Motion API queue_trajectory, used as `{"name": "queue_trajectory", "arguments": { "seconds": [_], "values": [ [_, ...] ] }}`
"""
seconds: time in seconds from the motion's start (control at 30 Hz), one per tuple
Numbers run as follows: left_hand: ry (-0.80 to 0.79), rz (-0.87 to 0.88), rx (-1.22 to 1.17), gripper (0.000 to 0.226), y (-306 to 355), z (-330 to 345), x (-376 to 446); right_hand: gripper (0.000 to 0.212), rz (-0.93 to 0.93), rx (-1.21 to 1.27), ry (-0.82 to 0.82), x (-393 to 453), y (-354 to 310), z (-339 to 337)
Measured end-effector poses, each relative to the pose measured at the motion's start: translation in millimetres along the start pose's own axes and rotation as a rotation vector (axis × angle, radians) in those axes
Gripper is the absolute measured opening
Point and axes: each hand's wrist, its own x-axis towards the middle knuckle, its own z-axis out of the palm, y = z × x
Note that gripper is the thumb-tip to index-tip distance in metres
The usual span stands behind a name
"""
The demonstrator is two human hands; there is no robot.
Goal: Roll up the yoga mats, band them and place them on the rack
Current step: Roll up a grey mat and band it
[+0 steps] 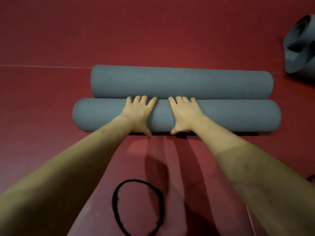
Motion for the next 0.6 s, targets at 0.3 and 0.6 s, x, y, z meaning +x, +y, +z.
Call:
{"name": "queue_trajectory", "arguments": {
  "seconds": [0.3, 0.6],
  "values": [
    [0.049, -0.004, -0.059, 0.118, 17.3, 2.1, -31.0, 0.111, -0.057, -0.056, 0.012, -31.1, -12.7, -8.8],
    [0.028, 0.078, -0.091, 0.11, 31.9, 1.9, -77.3, 0.099, -0.089, -0.035, -0.011, -82.5, -31.4, -11.5]
  ]
}}
